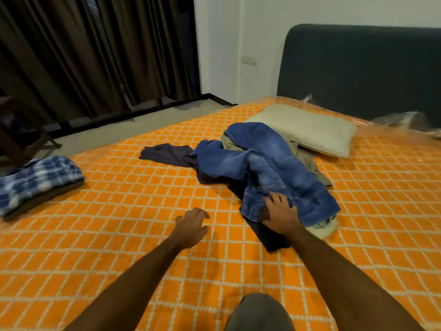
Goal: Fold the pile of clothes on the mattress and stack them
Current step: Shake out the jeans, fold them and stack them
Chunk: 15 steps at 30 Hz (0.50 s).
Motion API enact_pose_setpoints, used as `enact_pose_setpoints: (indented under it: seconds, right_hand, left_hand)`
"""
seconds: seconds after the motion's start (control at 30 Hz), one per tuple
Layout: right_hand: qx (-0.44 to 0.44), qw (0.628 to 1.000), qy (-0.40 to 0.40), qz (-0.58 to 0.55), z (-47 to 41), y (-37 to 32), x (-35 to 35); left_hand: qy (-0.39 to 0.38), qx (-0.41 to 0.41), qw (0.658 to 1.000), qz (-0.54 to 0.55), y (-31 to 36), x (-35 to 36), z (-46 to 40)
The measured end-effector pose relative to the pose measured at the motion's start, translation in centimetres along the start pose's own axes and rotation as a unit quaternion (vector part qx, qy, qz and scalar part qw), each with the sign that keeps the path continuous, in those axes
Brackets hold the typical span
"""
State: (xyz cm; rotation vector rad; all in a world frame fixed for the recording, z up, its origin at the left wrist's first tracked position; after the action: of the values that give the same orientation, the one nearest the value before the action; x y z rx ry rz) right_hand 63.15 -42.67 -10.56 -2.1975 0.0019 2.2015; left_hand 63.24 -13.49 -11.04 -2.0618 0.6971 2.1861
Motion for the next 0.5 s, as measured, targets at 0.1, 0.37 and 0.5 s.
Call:
enact_pose_setpoints:
  seconds: [0.1,0.37,0.5]
  right_hand:
    - [-0.006,1.000,0.018,-0.013,0.0,1.1,1.1]
    - [-0.016,0.993,0.024,-0.118,-3.8,2.0,-0.2]
    - [-0.037,0.970,0.045,-0.237,-4.7,1.8,-4.3]
  left_hand:
    - [-0.023,0.011,1.000,0.013,3.5,2.1,-2.4]
    - [-0.042,0.024,0.997,0.053,9.6,3.4,-6.1]
    - [-0.025,0.048,0.993,0.105,11.2,2.5,-6.4]
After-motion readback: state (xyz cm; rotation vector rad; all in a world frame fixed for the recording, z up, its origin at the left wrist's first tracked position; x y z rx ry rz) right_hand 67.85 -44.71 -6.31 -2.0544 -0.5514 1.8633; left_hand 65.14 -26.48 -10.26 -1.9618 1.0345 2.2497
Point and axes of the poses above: each hand's wrist, its own z-axis away from the middle knuckle, its own x-axis out of the palm, y = z × x, the point moved 7 cm from there along -z, towards the middle knuckle, and after that the axes turned 5 degrees about y, right-handed, at the moved point
